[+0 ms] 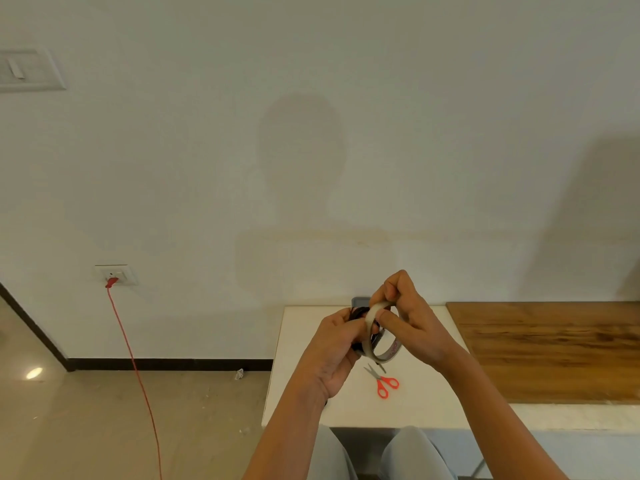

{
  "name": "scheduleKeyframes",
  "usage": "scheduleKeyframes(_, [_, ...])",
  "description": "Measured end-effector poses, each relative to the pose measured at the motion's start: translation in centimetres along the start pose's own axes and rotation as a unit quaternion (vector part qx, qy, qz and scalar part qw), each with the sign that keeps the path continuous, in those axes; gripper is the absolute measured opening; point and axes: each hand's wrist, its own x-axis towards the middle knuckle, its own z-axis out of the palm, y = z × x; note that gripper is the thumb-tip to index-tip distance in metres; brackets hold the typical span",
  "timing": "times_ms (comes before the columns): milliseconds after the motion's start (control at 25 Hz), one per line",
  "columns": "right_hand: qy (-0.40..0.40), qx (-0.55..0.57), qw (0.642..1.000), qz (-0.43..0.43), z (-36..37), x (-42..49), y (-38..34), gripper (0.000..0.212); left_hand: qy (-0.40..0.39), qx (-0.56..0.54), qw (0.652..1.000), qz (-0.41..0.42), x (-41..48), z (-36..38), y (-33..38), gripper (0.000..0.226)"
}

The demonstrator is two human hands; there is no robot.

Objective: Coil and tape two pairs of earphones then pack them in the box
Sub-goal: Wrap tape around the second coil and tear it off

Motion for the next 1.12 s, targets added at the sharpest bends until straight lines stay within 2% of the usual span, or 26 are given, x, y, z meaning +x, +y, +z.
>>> scheduleKeyframes(120, [0.017,-0.019,1.0,0.007,0.0,0.2,-0.3,0.018,0.008,-0.004,1.0,0.026,0.1,-0.1,-0.7,0.015])
scheduleKeyframes(160, [0.052,-0.045,0.998,0.014,0.2,0.1,-0.2,0.017,0.02,0.004,0.999,0.041,0.3,-0.1,-0.9,0.016])
scheduleKeyframes(240, [0.177,-0.108,0.977,0.039,1.1,-0.3,0.0,0.016,0.067,0.045,0.994,0.078,0.8,-0.3,-1.2,0.017])
scheduleKeyframes(320, [0.258,-0.074,0.958,0.1,2.6,-0.8,-0.1,0.008,0.102,0.08,0.986,0.107,1.1,-0.3,-1.5,0.018])
scheduleKeyframes(360, [0.254,-0.023,0.957,0.137,3.4,-1.0,-0.1,0.004,0.105,0.091,0.984,0.113,1.1,-0.1,-1.8,0.019])
scheduleKeyframes(440, [0.227,0.056,0.955,0.182,4.6,-1.1,0.2,0.01,0.119,0.117,0.98,0.112,1.1,0.2,-2.3,0.02])
scheduleKeyframes(520, [0.23,0.09,0.948,0.201,4.6,-0.9,0.3,0.014,0.145,0.13,0.976,0.098,1.1,0.1,-2.7,0.02])
scheduleKeyframes(640, [0.216,0.141,0.947,0.193,3.7,-0.5,0.2,0.014,0.19,0.083,0.976,0.061,1.4,-0.9,-2.6,0.023])
scheduleKeyframes(840, [0.109,0.099,0.966,0.211,4.1,-0.5,-0.4,0.027,0.205,0.06,0.977,0.017,1.9,-1.8,-1.9,0.051])
scheduleKeyframes(1120, [0.111,0.077,0.971,0.197,4.9,-0.7,0.0,0.033,0.22,-0.012,0.975,0.01,2.1,-1.6,-2.0,0.042])
